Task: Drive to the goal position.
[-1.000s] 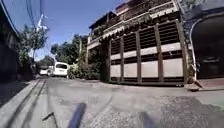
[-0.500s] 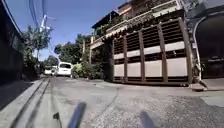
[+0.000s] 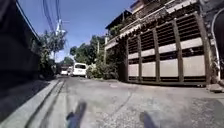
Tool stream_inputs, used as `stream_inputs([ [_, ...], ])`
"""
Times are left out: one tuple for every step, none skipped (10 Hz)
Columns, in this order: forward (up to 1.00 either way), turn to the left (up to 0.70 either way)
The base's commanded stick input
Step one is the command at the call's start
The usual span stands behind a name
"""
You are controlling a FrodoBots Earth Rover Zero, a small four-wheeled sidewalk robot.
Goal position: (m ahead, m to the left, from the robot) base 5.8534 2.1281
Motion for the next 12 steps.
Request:
stream_inputs([
  [0.00,0.70],
  [0.00,0.70],
  [0.00,0.70],
  [0.00,0.37],
  [0.00,0.00],
  [0.00,0.00],
  [0.00,0.00],
  [0.00,0.00],
  [0.00,0.00],
  [0.14,0.00],
  [0.70,0.00],
  [0.70,0.00],
])
